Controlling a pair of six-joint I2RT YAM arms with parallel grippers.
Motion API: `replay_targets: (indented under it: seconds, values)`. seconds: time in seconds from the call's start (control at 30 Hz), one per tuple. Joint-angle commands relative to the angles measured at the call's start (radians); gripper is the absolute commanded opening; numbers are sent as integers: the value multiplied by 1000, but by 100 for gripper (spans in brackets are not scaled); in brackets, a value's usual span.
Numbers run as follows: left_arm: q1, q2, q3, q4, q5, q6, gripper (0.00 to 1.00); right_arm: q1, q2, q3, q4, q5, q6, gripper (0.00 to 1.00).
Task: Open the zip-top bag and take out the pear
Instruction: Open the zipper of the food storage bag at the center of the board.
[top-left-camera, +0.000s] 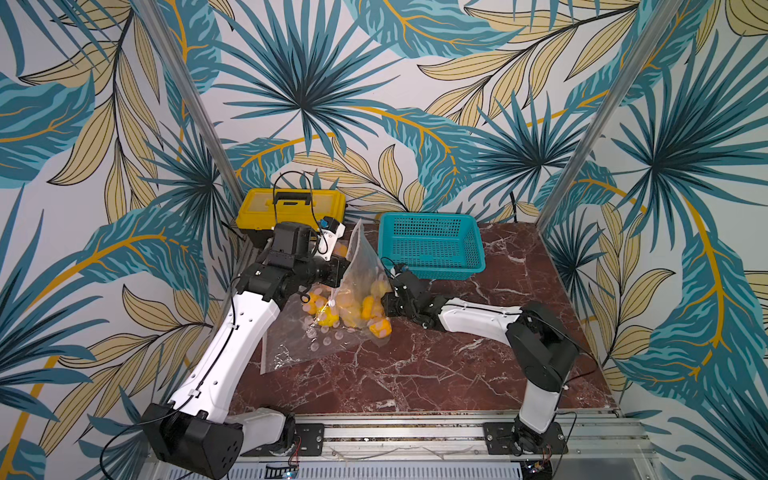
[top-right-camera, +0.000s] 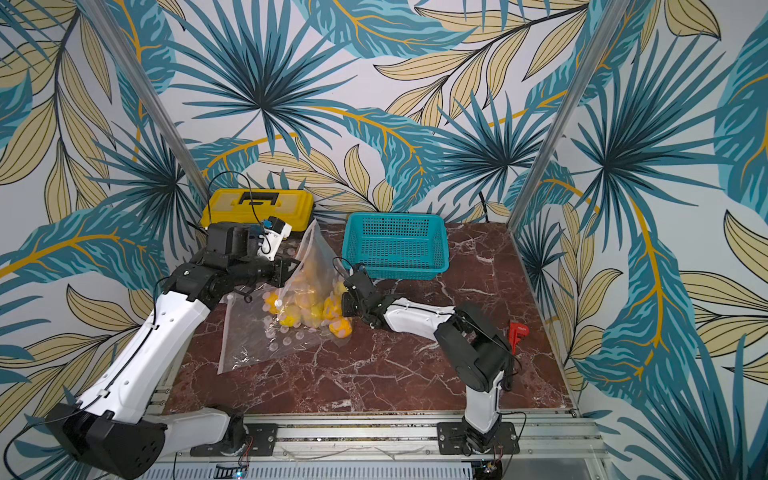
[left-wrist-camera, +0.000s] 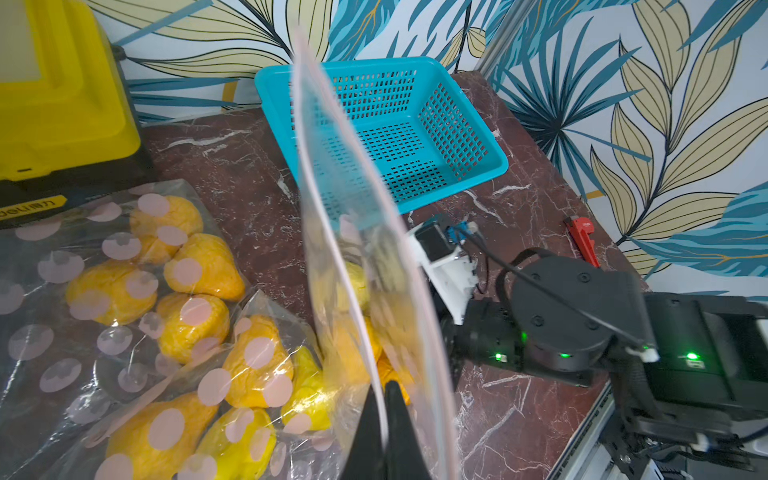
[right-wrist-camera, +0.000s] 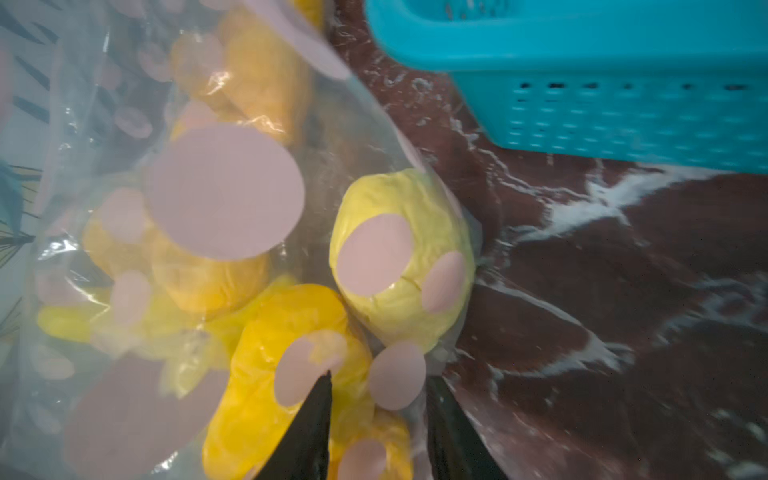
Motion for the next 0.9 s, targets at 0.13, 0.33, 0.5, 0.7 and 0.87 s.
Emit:
replay_targets:
  seconds: [0.13, 0.33, 0.5, 0.7, 0.87]
  values:
    - [3, -48, 14, -16, 43, -40, 0, 82, 165, 163, 191, -117, 52, 37]
    - [-49, -19, 14, -16, 17, -46, 0, 86, 165, 153, 254, -88, 60, 37]
    - [-160, 64, 22, -16, -69, -60, 0, 43, -38, -53, 188, 48, 49, 41]
    - [-303, 207, 87, -13, -178, -137, 0, -64, -356, -237, -46, 76, 87, 45]
    - [-428, 338, 160, -11, -256, -196, 0, -206, -565, -302, -248, -38, 196, 51]
